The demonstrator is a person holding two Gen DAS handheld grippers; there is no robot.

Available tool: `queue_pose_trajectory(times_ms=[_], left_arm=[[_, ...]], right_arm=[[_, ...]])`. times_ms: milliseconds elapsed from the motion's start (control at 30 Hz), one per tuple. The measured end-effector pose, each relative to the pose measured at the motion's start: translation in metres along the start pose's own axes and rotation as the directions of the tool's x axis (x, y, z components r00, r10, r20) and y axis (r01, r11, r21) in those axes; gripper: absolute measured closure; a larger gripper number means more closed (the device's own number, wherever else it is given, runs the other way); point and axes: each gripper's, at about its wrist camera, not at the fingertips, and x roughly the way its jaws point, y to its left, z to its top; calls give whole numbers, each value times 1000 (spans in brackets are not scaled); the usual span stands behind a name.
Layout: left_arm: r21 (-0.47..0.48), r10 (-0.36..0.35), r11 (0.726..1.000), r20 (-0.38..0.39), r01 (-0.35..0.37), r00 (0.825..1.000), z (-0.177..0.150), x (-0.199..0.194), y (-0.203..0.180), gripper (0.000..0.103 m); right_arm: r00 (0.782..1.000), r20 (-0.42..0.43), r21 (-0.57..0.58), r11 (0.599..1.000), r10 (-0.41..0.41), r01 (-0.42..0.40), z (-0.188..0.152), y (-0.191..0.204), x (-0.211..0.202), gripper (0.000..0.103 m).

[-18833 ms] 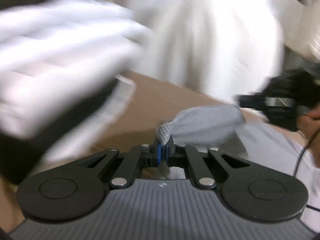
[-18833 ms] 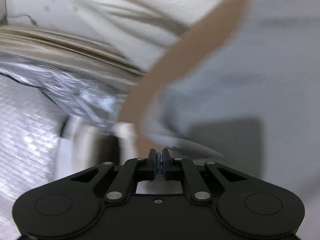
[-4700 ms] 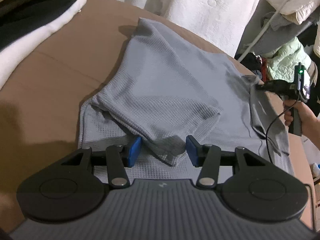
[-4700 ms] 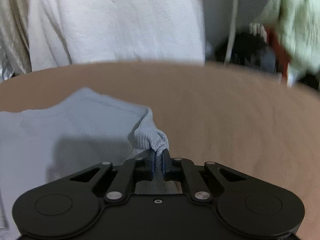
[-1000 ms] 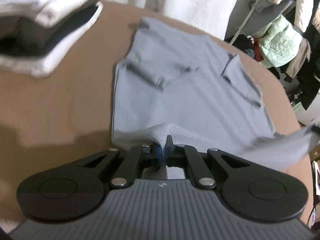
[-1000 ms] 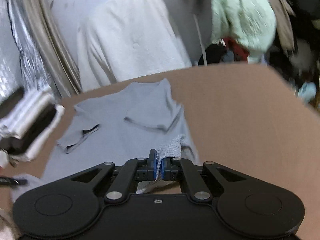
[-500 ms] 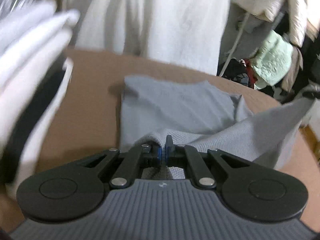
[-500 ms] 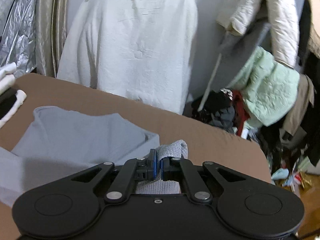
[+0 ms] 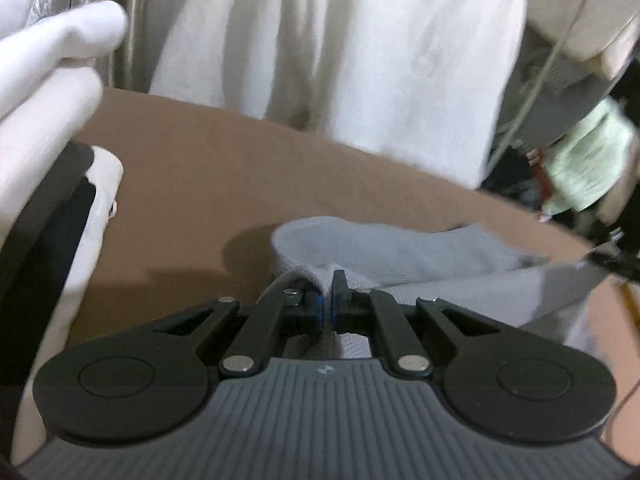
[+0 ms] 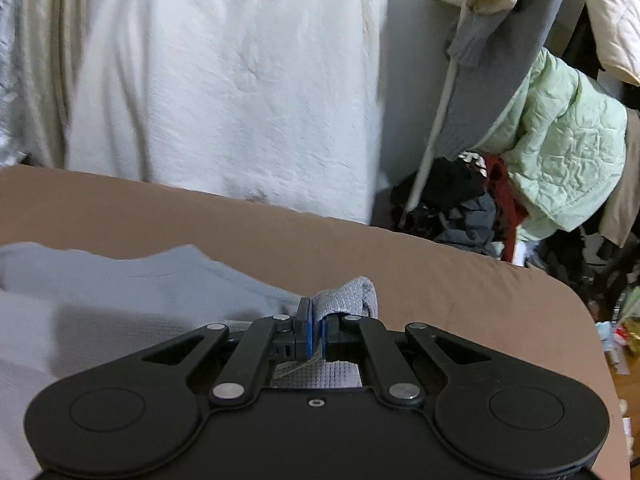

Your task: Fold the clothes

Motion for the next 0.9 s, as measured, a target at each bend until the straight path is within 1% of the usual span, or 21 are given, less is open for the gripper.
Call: queue_pose_trajectory(times_ms=[100, 200, 300, 333, 400, 467, 500, 533, 567, 600, 633, 667, 700, 733, 767, 800, 833, 900], left_arm=[[28, 27, 999, -61, -26, 998, -4, 37, 3, 99], [96, 42, 995, -117, -31, 992, 4, 61, 2, 99], [133, 58, 990, -142, -39, 988, 13, 58, -7, 99], [136, 58, 990, -134, -40, 989, 17, 54, -8, 99], [147, 57, 988, -104, -42, 993, 25, 45, -10, 96], [119, 23, 993, -21, -21, 1000, 32, 29, -10, 96], [80, -24, 997, 39, 21, 999, 33, 20, -6, 93], [34, -73, 997, 105, 69, 992, 32, 11, -1, 90], [-3, -102, 995, 159, 104, 982, 31, 5, 4, 77], [-18, -102, 994, 188, 107, 977, 29, 2, 7, 59], [-25, -84, 995, 211, 92, 974, 28, 0, 10, 53], [-15, -58, 998, 221, 63, 974, 24, 0, 12, 51], [-4, -31, 999, 228, 33, 973, 21, 1, 15, 51], [6, -20, 1000, 231, 20, 973, 16, 1, 18, 51], [15, -12, 1000, 233, 8, 972, 12, 2, 21, 51], [24, -24, 1000, 231, 19, 973, 7, 1, 23, 51], [35, -38, 999, 229, 31, 973, 2, 1, 26, 51], [78, -38, 997, 241, 20, 970, -8, -4, 25, 51]], right_arm=[[999, -48, 31, 999, -17, 18, 2, 4, 33, 98], [997, -81, 43, 999, -13, 17, 5, 7, 55, 98], [992, -119, -29, 999, -34, 31, 9, 13, 71, 98], [992, -119, -32, 999, -32, 28, 12, 12, 73, 98], [993, -115, -31, 999, -24, 20, 18, 10, 78, 98], [996, -90, 6, 1000, -22, 23, 27, 3, 81, 98], [997, -76, 26, 999, -22, 24, 32, -1, 83, 96], [998, -61, 54, 998, -17, 20, 35, -4, 85, 96], [999, -44, 83, 996, -11, 15, 38, -8, 86, 91], [1000, -30, 108, 994, -2, 5, 40, -12, 87, 87], [1000, -18, 127, 992, 9, -6, 40, -15, 87, 86], [1000, -3, 146, 989, 26, -26, 40, -20, 86, 85], [999, 13, 165, 985, 43, -44, 38, -24, 85, 78], [998, 23, 187, 980, 59, -63, 37, -29, 85, 74], [996, 30, 214, 973, 82, -87, 35, -35, 84, 66], [994, 40, 247, 963, 100, -107, 34, -44, 84, 60], [992, 52, 280, 952, 116, -126, 32, -52, 83, 58], [988, 73, 356, 922, 134, -152, 29, -73, 81, 57]])
